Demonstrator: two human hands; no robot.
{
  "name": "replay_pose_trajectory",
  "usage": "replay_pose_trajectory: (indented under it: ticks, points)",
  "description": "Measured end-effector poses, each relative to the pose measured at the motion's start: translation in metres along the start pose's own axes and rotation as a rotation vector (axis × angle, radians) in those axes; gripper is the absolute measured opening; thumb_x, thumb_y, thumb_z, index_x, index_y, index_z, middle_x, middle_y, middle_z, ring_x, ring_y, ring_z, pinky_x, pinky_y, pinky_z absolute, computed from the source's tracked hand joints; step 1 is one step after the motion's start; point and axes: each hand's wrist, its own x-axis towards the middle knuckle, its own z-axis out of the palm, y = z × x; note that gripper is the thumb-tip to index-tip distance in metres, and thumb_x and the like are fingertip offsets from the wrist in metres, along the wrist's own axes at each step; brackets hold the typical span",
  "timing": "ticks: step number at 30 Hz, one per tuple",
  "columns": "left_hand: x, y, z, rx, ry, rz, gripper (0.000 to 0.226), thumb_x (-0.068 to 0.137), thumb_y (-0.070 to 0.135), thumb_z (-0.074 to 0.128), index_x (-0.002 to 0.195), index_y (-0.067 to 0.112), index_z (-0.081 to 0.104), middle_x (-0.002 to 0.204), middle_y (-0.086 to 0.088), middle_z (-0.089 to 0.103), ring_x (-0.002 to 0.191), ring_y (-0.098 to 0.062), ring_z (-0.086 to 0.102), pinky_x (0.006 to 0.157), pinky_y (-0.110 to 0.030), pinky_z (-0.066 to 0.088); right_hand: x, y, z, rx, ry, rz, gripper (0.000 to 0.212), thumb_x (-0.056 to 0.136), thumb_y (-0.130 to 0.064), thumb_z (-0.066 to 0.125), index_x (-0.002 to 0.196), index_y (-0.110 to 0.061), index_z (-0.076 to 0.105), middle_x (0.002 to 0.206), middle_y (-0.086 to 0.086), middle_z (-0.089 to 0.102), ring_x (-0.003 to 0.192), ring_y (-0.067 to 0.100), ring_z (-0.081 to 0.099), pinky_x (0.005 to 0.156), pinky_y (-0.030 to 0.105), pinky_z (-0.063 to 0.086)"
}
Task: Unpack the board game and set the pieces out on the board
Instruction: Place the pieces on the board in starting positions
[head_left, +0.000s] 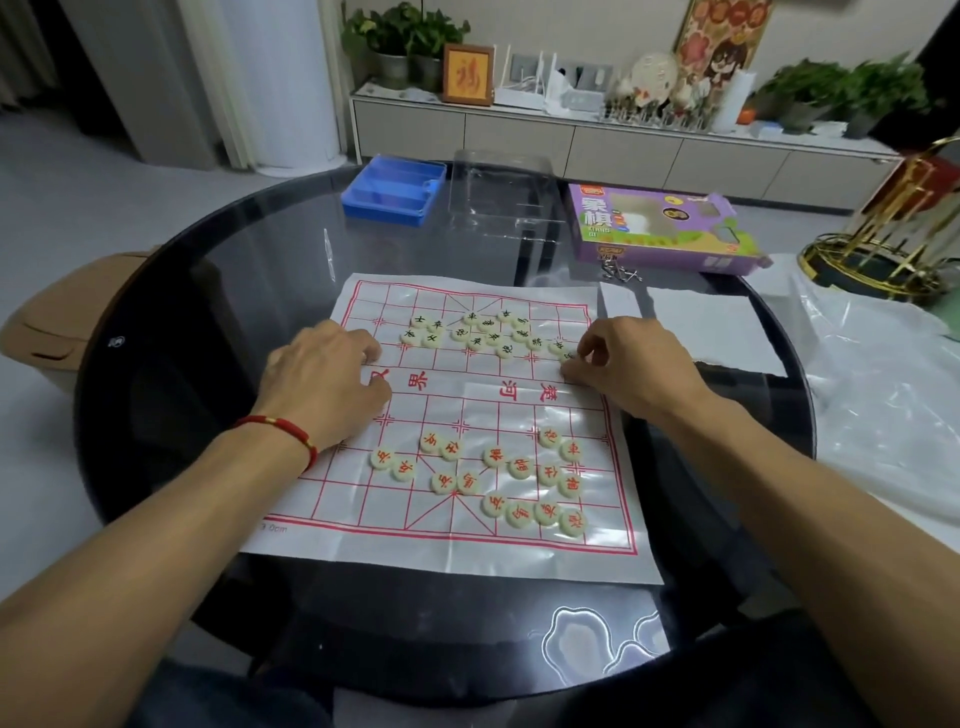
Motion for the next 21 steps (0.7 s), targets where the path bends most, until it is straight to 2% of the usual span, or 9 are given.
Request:
replay_pose_trajectory:
  ticks: [6,11,15,18,21]
  points:
    - [0.014,-0.002,0.008,-0.050,0.177,0.067,0.037,0.097,0.031,0.058,0.132,0.019,0.061,0.132,-0.008,0.057,0.123,-0.028,0.051,0.107,-0.048,0.042,0.007,0.000,-0.003,-0.004,0.068,-0.029,0.026,0.092,-0.040,0.071,0.108,-0.019,0.072,0.100,-0.001,0.071,0.083,0.017,0.062,0.071,0.033,0.055]
    - [0.022,-0.015,0.027,-0.101,0.254,0.061,0.032,0.098,0.021,0.050,0.126,0.015,0.064,0.117,-0.007,0.057,0.112,-0.026,0.051,0.099,-0.046,0.044,0.040,0.000,-0.007,-0.086,0.213,-0.031,0.021,0.091,-0.033,0.073,0.105,-0.017,0.075,0.098,0.005,0.073,0.085,0.024,0.066,0.072,0.038,0.059]
    - [0.024,-0.019,0.036,-0.093,0.280,0.078,0.027,0.097,0.022,0.052,0.120,0.017,0.062,0.114,-0.003,0.055,0.109,-0.024,0.049,0.098,-0.046,0.042,0.071,-0.007,-0.007,-0.056,0.183,0.035,0.020,0.087,-0.033,0.076,0.096,-0.016,0.077,0.094,0.008,0.074,0.083,0.028,0.066,0.073,0.041,0.059]
    - [0.025,-0.019,0.039,-0.073,0.284,0.080,0.026,0.097,0.024,0.051,0.121,0.018,0.060,0.114,-0.003,0.054,0.109,-0.024,0.049,0.098,-0.045,0.042,0.079,-0.009,0.001,-0.121,0.121,0.052,0.027,0.086,-0.042,0.076,0.090,-0.015,0.074,0.088,0.010,0.072,0.080,0.031,0.065,0.071,0.042,0.059]
    - [0.026,-0.020,0.040,-0.063,0.277,0.074,0.028,0.097,0.024,0.050,0.123,0.018,0.060,0.116,-0.003,0.054,0.110,-0.025,0.049,0.098,-0.045,0.043,0.083,-0.002,-0.002,-0.146,0.071,0.042,0.033,0.086,-0.045,0.077,0.093,-0.014,0.073,0.089,0.008,0.072,0.078,0.029,0.066,0.071,0.042,0.059]
